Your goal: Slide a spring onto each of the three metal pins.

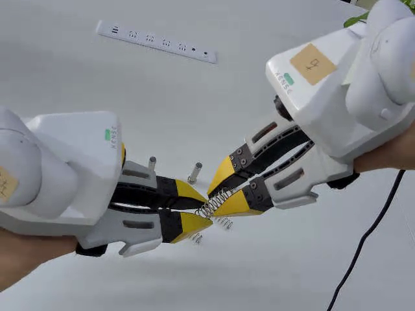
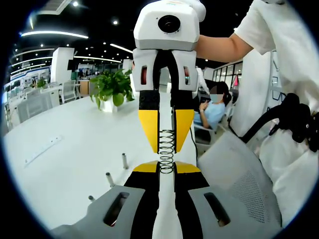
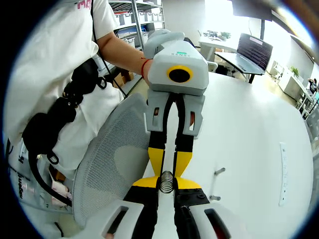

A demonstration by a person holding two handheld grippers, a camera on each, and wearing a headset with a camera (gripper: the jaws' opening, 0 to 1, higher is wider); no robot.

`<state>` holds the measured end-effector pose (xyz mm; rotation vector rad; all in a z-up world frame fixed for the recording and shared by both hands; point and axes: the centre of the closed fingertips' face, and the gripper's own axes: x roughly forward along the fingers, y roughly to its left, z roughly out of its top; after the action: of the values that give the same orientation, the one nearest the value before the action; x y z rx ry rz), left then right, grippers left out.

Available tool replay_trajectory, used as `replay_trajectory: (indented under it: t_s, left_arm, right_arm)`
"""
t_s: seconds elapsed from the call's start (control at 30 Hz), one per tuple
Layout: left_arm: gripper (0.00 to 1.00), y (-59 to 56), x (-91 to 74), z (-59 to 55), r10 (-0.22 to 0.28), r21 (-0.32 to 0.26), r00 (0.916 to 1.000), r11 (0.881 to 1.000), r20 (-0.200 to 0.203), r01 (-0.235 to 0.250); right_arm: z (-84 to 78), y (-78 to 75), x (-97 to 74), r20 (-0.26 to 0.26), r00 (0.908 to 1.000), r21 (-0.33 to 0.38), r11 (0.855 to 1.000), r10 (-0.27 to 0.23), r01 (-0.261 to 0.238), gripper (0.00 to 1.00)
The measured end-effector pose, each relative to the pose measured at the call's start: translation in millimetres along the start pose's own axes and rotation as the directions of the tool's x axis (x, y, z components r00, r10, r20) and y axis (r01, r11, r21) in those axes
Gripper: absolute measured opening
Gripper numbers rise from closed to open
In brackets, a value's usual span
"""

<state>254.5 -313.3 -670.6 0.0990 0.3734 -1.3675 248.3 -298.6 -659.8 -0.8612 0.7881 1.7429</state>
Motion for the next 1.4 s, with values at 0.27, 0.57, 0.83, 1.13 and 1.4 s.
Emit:
replay_trajectory:
  t_s: [0.27, 0.57, 0.83, 1.13, 1.4]
  left_arm:
    - [0.06, -0.1, -1.0, -0.2, 0.003, -0.004, 1.0, 1.0, 0.008, -0.003]
    - [0.07, 1.3, -3.5, -2.2, 0.006, -0.019, 0.9998, 1.0, 0.021, -0.005]
    - [0.1, 4.1, -7.6, -5.8, 0.017, -0.022, 0.9996, 1.0, 0.022, -0.017]
    - [0.27, 16.3, -24.8, -21.4, 0.075, -0.048, 0.9971, 0.996, 0.013, -0.074]
    - [0.53, 34.5, -46.4, -38.2, 0.16, -0.059, 0.9871, 0.985, 0.007, -0.159]
  right_arm:
    - [1.3, -0.9, 1.0, -0.028, 0.9996, -0.004, 1.0, 0.002, -0.003, 0.07]
    - [3.8, -1.9, 3.6, -0.037, 0.9993, -0.006, 1.0, 0.001, -0.002, 0.06]
    - [7.2, -5.0, 3.6, -0.034, 0.9994, -0.002, 1.0, -0.001, 0.001, 0.06]
    - [13.8, -17.7, -2.5, -0.025, 0.999, 0.018, 0.999, -0.036, 0.036, 0.06]
    - [19.8, -46.5, -1.5, -0.039, 0.9921, 0.058, 0.991, -0.119, 0.121, 0.06]
